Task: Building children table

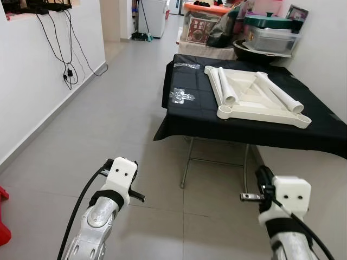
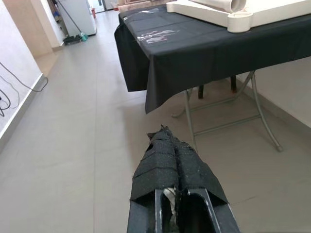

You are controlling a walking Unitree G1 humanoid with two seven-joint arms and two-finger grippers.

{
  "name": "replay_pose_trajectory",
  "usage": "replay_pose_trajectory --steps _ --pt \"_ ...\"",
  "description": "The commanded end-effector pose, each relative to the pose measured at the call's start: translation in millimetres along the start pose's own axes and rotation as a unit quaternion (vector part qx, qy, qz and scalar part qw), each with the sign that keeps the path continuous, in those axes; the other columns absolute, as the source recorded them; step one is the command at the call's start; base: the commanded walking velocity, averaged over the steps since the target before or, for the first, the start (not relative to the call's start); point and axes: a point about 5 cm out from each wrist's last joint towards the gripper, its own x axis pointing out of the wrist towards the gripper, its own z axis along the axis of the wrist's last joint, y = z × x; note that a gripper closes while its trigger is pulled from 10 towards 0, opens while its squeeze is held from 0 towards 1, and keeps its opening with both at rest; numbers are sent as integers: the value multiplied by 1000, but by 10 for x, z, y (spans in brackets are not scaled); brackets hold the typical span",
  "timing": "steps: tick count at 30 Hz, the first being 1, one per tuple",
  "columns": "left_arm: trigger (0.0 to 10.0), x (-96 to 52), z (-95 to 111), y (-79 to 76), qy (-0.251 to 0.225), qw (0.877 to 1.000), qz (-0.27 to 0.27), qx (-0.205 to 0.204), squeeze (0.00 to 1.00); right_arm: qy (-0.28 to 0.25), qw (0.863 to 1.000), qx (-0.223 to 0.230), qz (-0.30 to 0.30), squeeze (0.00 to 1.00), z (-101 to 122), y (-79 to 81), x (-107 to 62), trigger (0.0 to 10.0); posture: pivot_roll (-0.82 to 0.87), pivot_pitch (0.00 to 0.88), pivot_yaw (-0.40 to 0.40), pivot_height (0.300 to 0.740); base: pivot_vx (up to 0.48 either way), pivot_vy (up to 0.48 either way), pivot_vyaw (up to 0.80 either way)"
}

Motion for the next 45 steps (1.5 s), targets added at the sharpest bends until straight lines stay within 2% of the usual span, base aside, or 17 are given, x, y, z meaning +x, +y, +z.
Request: replay_pose_trajectory --steps 1,6,9,20,28,29,30,31,33,35,36,38,39,40,41,42,45 --pt "10000 -8 -29 -18 3 1000 -1 0 0 17 1000 0 5 0 -53 11 3 10000 100 0 -139 740 0 0 0" --pt "10000 -16 -21 -17 1 1000 -1 1 0 45 999 -5 16 0 -174 51 10 10000 104 0 -137 740 0 0 0" --pt "10000 -24 -15 -21 -1 1000 -2 1 0 68 998 2 -5 0 -267 31 87 10000 107 0 -135 740 0 0 0" --pt "10000 -27 62 17 -29 999 9 -10 0 45 999 8 6 0 -206 74 128 10000 119 0 -140 740 0 0 0" --pt "10000 -15 68 31 -32 999 8 -10 0 40 999 18 3 0 -197 88 151 10000 119 0 -133 740 91 0 0" --pt "10000 -12 70 33 -33 999 8 -10 408 39 999 21 3 0 -195 92 153 10000 119 0 -133 740 0 0 0" --pt "10000 -10 75 36 -35 999 8 -10 443 39 999 23 2 0 -194 94 155 10000 118 0 -132 740 0 0 0" --pt "10000 -10 75 36 -35 999 8 -10 443 39 999 23 2 0 -194 94 155 10000 118 0 -132 740 0 0 0" --pt "10000 -4 72 35 -32 999 8 -6 329 37 999 26 2 0 -187 97 161 10000 118 0 -132 740 0 0 0" --pt "10000 -3 73 37 -31 999 8 -5 310 35 999 29 2 0 -182 101 163 10000 122 0 -134 740 0 0 0" --pt "10000 -4 74 38 -31 999 8 -5 267 32 999 33 5 0 -170 110 162 10000 122 0 -133 740 0 0 0" --pt "10000 -6 76 39 -31 999 9 -5 267 29 999 36 7 0 -161 117 162 10000 122 0 -133 740 0 0 0" --pt "10000 -10 86 43 -36 999 10 -11 322 24 999 45 10 631 -147 125 160 10000 120 0 -133 740 0 0 0" --pt "10000 -16 108 48 -46 999 11 -14 780 18 998 54 13 1000 -131 131 157 10000 120 0 -133 740 0 0 0" --pt "10000 -16 108 48 -46 999 11 -14 780 18 998 54 13 1000 -131 131 157 10000 120 0 -133 740 0 0 0" --pt "10000 -22 140 51 -59 998 10 -24 1000 12 998 64 19 1000 -113 139 154 10000 120 0 -133 740 0 0 0" --pt "10000 -29 157 49 -65 998 8 -25 1000 8 997 69 21 1000 -99 140 148 10000 124 0 -134 740 0 0 0"
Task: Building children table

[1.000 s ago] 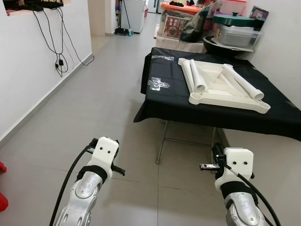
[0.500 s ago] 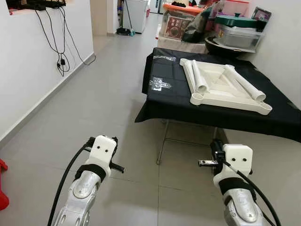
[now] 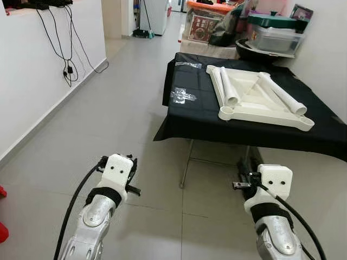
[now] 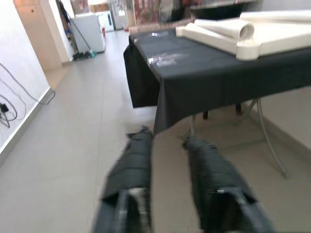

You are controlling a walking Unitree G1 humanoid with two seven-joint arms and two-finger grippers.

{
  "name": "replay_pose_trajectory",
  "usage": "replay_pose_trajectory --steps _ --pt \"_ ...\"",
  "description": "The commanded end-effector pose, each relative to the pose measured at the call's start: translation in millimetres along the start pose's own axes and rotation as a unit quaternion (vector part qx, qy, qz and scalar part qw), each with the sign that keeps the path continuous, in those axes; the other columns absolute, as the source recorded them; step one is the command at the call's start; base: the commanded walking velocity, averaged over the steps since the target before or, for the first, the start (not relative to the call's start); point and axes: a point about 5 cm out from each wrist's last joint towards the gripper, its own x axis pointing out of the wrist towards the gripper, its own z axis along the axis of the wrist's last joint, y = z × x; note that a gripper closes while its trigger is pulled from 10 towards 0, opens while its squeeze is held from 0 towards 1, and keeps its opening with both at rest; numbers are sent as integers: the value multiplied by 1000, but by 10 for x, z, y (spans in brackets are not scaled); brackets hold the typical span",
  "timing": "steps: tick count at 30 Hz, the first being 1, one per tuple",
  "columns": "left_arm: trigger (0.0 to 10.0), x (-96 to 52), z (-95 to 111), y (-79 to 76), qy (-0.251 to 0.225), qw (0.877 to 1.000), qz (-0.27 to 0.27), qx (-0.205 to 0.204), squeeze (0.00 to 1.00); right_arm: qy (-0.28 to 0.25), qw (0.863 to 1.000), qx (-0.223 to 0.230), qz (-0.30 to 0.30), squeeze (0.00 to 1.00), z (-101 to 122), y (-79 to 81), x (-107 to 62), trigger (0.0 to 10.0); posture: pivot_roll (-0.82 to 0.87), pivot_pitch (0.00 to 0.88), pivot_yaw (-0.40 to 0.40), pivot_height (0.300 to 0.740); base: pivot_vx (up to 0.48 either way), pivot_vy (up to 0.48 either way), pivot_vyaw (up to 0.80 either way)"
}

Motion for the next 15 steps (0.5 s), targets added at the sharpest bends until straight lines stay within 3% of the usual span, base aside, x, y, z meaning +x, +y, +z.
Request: replay_pose_trajectory --steps 1,15 --pt "10000 -12 40 -21 -12 1000 -5 -7 1000 -12 1000 9 1 1000 34 7 -19 10000 124 0 -134 740 0 0 0" --pt "10000 -21 50 -17 -19 1000 -6 -13 1000 -24 999 24 5 1000 44 20 -27 10000 125 0 -129 740 0 0 0"
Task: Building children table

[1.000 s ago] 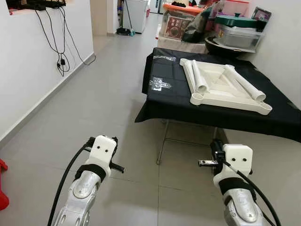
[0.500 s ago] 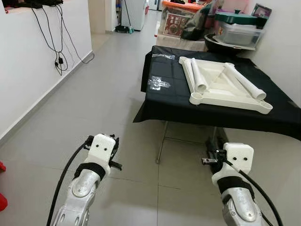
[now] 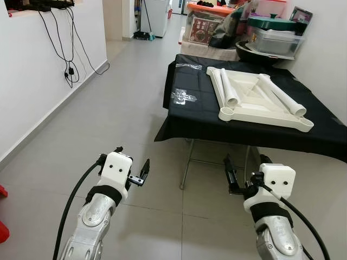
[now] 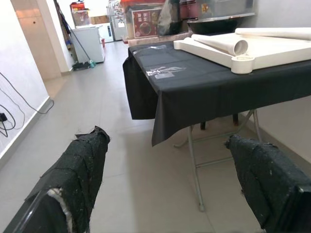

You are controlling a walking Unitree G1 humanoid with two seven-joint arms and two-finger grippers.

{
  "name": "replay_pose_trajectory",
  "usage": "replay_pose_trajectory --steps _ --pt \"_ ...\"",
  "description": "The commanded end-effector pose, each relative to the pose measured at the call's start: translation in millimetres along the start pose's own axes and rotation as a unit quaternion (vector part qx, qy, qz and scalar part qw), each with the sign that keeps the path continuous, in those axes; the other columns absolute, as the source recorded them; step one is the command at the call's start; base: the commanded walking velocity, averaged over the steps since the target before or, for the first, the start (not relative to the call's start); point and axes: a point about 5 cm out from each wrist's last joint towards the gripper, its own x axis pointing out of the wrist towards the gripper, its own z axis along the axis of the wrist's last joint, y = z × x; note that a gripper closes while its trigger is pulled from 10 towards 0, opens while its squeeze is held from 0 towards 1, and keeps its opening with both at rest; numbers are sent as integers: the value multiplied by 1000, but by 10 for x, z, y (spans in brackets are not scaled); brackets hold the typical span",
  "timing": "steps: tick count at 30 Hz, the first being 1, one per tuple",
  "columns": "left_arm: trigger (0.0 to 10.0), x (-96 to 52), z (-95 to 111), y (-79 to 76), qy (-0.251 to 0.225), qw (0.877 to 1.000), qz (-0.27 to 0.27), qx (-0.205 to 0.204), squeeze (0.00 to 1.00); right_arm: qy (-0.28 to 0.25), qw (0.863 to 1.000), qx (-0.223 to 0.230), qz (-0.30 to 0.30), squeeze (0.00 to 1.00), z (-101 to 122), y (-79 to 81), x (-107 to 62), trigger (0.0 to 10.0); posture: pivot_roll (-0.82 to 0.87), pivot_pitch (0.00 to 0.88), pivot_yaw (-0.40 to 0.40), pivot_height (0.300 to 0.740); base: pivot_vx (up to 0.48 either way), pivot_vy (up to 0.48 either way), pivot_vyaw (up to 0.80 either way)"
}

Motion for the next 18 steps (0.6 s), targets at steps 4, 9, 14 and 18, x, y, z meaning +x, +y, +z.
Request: replay_pose_trajectory --steps 4,9,14,18 --pt "10000 -20 -18 8 1 1000 7 -10 1000 -9 1000 12 -2 1000 12 -2 -22 10000 125 0 -129 740 0 0 0" --pt "10000 -3 -91 49 34 999 30 6 0 3 1000 3 -16 1000 -19 -19 -9 10000 122 0 -129 740 0 0 0" --pt "10000 -18 -126 32 47 999 23 4 0 14 1000 -5 -19 0 -47 -10 7 10000 126 0 -134 740 0 0 0" --pt "10000 -17 -86 27 34 999 20 -1 0 15 1000 -8 -14 0 -50 5 12 10000 127 0 -136 740 0 0 0"
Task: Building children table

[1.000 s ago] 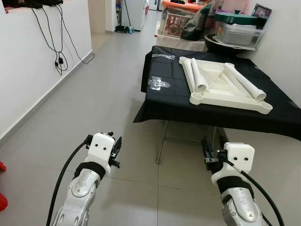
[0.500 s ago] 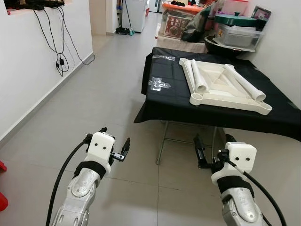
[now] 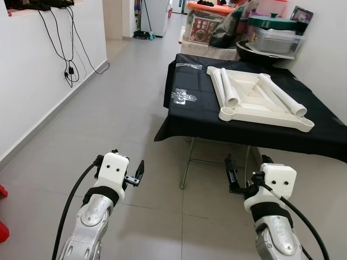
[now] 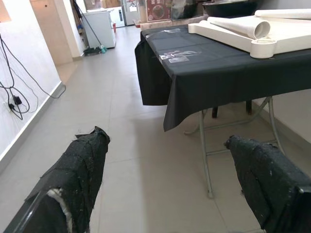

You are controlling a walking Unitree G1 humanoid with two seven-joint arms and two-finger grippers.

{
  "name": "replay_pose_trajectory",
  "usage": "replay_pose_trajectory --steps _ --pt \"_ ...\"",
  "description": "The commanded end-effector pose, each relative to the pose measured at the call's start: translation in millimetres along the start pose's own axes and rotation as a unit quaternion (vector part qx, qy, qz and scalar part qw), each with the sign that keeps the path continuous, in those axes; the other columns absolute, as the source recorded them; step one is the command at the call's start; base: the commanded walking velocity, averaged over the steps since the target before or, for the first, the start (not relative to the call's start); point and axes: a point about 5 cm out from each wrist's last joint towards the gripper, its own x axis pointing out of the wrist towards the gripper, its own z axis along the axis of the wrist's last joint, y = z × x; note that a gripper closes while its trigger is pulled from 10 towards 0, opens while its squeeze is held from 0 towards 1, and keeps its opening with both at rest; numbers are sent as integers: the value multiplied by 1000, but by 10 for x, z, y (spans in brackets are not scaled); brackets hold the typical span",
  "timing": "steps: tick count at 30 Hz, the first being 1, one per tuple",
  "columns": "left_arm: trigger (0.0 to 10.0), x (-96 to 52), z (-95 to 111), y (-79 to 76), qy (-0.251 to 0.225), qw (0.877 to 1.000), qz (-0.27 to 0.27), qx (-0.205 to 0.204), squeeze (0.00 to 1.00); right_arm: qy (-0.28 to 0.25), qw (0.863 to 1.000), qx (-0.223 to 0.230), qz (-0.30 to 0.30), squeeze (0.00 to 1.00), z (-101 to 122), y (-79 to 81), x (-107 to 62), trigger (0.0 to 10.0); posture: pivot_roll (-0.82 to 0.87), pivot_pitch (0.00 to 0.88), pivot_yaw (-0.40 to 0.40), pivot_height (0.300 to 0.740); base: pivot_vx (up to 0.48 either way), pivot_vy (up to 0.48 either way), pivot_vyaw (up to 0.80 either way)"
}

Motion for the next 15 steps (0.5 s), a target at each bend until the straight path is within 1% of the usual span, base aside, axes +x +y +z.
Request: replay_pose_trajectory --steps 1,3,15 --pt "10000 -12 1 -34 -4 1000 -9 -6 0 11 1000 -1 0 0 -39 18 5 10000 127 0 -136 740 0 0 0" --pt "10000 -12 8 -38 -6 1000 -11 -7 0 10 1000 -2 1 0 -36 18 8 10000 127 0 -137 740 0 0 0" --pt "10000 12 59 -51 -12 1000 -16 -7 0 0 1000 -7 -2 0 19 7 48 10000 124 0 -133 740 286 0 0"
